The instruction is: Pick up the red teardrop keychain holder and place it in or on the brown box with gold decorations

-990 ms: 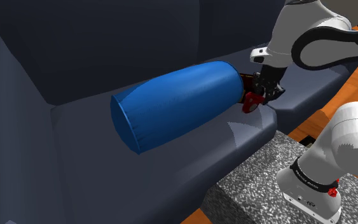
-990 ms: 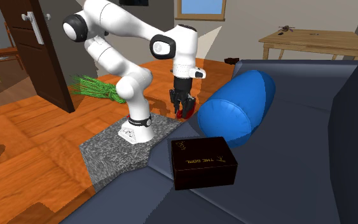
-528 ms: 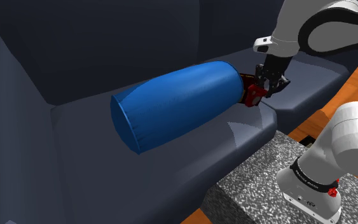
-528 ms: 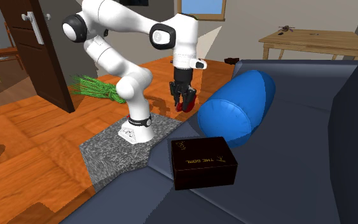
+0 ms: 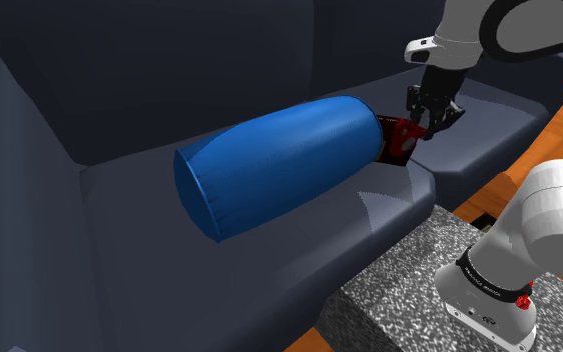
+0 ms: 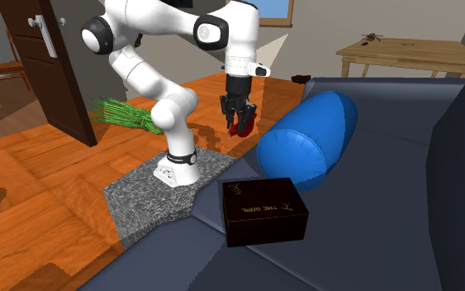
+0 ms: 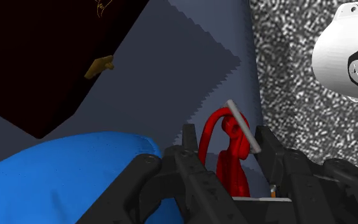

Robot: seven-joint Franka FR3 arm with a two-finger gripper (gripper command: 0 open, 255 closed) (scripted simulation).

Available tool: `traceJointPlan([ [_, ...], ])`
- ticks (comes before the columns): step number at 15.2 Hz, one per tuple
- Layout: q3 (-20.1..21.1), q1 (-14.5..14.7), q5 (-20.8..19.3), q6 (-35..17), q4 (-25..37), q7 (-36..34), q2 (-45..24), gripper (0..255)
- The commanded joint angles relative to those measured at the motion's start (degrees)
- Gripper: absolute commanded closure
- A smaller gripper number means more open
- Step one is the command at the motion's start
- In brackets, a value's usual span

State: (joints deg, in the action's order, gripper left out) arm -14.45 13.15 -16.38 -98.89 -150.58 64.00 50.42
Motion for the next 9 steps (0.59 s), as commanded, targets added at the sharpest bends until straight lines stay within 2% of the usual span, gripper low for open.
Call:
traceJointPlan([
  [1, -1.94, -0.36, -1.08, -0.87, 2.23, 1.80, -2.72, 255],
  [9, -12.01, -0.10, -3.54, -7.32, 13.48, 10.72, -18.24, 255],
])
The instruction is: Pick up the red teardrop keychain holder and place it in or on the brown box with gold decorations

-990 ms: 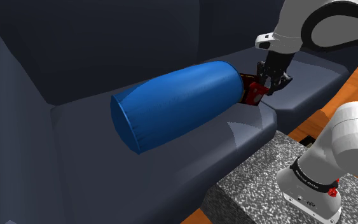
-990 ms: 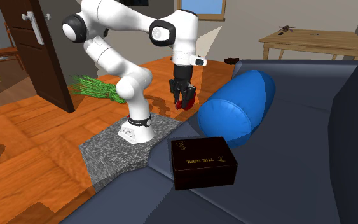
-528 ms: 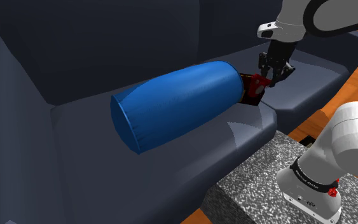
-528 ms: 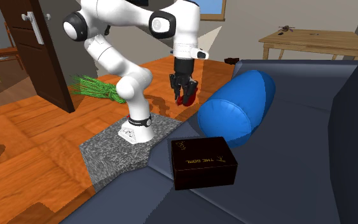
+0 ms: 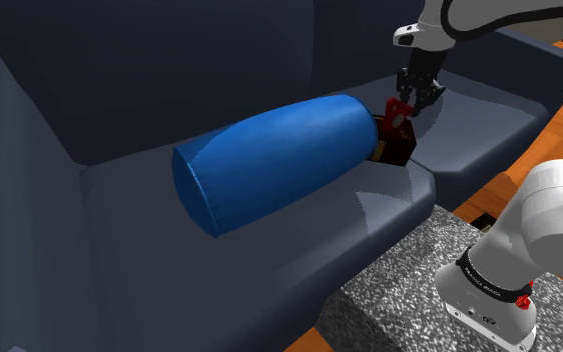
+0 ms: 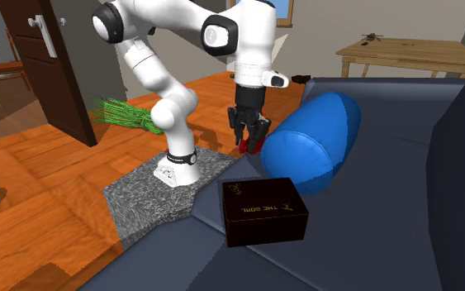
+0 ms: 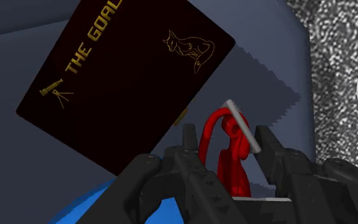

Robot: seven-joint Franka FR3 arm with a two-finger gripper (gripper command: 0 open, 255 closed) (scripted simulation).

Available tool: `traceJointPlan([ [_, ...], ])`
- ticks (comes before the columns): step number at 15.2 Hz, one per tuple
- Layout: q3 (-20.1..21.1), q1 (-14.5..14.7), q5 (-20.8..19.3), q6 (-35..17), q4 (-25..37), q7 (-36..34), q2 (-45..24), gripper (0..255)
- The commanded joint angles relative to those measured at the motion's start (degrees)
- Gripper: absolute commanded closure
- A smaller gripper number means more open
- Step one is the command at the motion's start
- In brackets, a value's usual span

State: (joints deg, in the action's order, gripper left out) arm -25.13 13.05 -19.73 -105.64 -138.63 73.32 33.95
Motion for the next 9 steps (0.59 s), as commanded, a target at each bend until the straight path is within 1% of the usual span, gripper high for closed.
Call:
traceJointPlan([
  [1, -2.56, 0.21, -0.02, -1.24, 3.18, 2.63, -3.82, 255],
  [4, -6.32, 1.02, 1.19, -3.00, 8.47, 6.59, -10.18, 255],
  [7, -10.42, 1.95, 3.93, -4.49, 14.76, 11.50, -17.57, 255],
  [9, -10.67, 1.88, 3.93, -6.07, 13.52, 11.46, -17.95, 255],
])
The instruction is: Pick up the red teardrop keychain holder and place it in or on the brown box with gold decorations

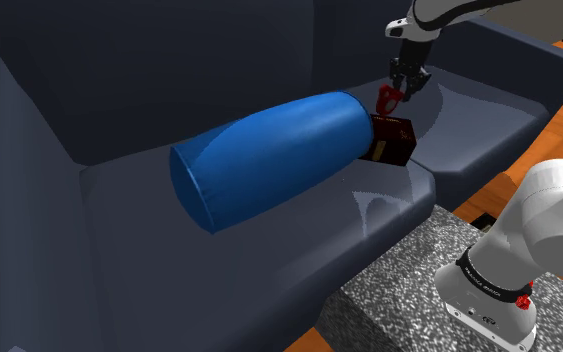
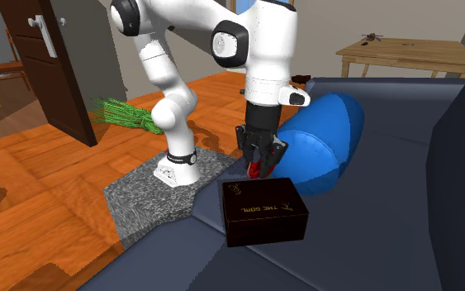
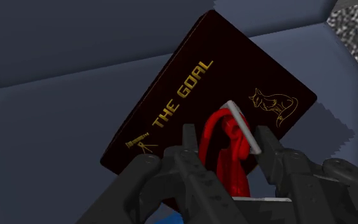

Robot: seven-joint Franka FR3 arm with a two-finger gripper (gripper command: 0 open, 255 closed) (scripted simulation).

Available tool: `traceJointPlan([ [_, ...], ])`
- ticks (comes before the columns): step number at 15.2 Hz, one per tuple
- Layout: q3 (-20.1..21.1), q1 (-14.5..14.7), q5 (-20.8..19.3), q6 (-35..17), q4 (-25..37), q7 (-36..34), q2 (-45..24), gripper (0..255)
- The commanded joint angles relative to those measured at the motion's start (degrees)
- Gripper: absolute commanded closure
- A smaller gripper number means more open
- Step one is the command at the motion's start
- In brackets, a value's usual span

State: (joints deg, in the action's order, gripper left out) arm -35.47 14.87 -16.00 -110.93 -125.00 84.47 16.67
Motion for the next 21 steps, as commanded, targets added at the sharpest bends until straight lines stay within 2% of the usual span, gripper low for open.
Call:
traceJointPlan([
  [1, -0.48, 0.05, 0.21, -1.57, -0.71, 0.29, -0.87, 255],
  [10, -1.90, 0.05, 0.61, -8.86, -5.63, 0.42, -3.46, 255],
  [18, -2.04, 0.15, 0.61, -9.14, -5.80, 0.41, -3.57, 255],
  [19, -1.97, 0.19, 0.63, -9.04, -5.73, 0.32, -3.56, 0],
  [21, -1.98, 0.21, 0.68, -9.11, -5.73, 0.32, -3.63, 0],
])
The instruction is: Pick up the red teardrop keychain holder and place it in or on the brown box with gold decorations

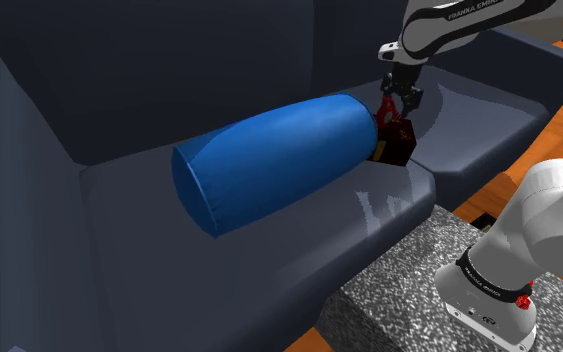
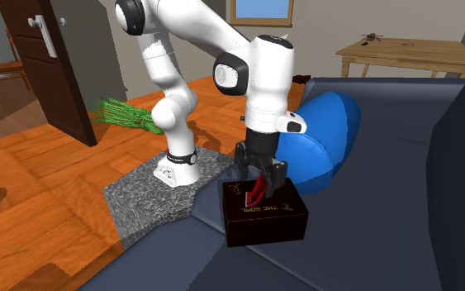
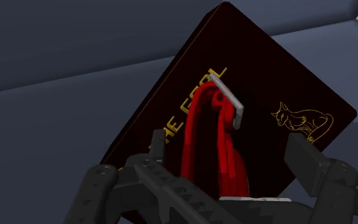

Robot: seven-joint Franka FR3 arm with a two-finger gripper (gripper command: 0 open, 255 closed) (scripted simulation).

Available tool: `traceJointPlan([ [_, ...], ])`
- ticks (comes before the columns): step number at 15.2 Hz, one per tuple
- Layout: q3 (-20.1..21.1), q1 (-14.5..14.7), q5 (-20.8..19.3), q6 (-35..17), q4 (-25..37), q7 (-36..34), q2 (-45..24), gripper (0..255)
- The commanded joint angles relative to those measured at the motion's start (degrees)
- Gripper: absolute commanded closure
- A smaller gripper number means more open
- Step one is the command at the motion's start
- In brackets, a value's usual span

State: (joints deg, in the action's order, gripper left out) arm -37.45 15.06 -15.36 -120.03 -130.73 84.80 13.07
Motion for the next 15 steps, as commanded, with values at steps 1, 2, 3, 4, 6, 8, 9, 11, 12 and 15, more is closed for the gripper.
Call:
traceJointPlan([
  [1, 0.01, 0.02, 0.02, -0.01, -0.02, -0.01, -0.01, 0],
  [2, 0.01, 0.01, 0.01, -0.01, -0.03, -0.01, -0.01, 0],
  [3, -0.06, -0.05, -0.04, -0.03, -0.07, 0.09, 0.03, 0],
  [4, 0.44, -0.01, -0.23, 2.03, 1.16, -0.16, 0.92, 0],
  [6, 1.40, 0.10, -0.42, 6.09, 3.83, -0.50, 2.38, 0],
  [8, 1.77, 0.16, -0.44, 7.67, 4.95, -0.59, 2.85, 0],
  [9, 1.77, 0.15, -0.44, 7.67, 4.94, -0.59, 2.86, 0],
  [11, 1.77, 0.16, -0.44, 7.67, 4.95, -0.59, 2.85, 0],
  [12, 1.77, 0.16, -0.44, 7.67, 4.95, -0.59, 2.85, 0],
  [15, 1.77, 0.16, -0.44, 7.67, 4.95, -0.59, 2.85, 0],
])
